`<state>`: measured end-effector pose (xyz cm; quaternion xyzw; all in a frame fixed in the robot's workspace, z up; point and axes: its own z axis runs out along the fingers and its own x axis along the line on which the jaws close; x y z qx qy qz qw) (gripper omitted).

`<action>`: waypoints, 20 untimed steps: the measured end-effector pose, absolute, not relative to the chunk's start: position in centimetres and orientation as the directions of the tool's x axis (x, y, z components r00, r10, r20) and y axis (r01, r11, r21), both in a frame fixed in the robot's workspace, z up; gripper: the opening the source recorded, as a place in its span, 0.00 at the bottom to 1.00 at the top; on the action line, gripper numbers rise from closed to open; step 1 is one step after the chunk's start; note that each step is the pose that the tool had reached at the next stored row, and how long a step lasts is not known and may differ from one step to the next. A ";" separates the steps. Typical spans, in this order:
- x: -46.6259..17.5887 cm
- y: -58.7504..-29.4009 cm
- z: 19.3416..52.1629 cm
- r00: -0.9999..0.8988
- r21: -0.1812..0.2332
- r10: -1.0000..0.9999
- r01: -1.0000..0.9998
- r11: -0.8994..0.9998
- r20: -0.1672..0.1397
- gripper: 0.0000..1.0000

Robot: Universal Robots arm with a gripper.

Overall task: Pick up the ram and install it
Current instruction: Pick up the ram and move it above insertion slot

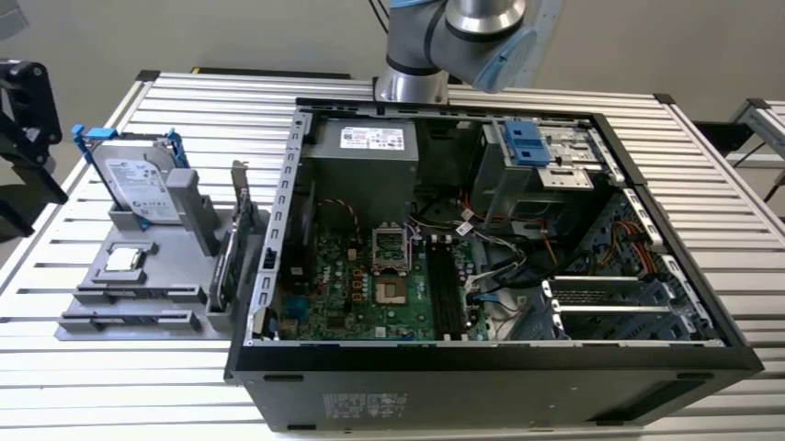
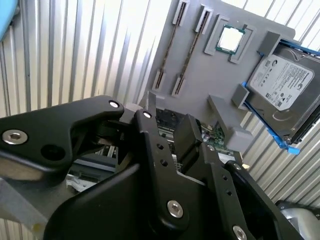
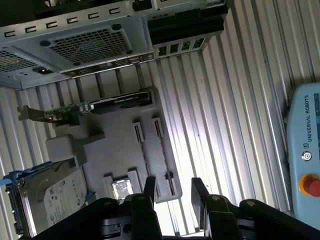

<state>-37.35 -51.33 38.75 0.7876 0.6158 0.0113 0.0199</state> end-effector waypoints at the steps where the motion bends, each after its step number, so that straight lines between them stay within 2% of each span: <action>1: -37.3 -51.3 38.7 0.241 0.044 0.970 0.970 -0.241 -0.006 1.00; 5: -37.3 -51.3 38.5 0.240 0.035 0.971 0.970 -0.240 0.001 1.00; 12: -37.3 -51.3 38.2 0.237 0.024 0.971 0.971 -0.238 0.032 1.00; 20: -37.3 -51.3 38.2 0.237 0.024 0.971 0.971 -0.238 0.033 1.00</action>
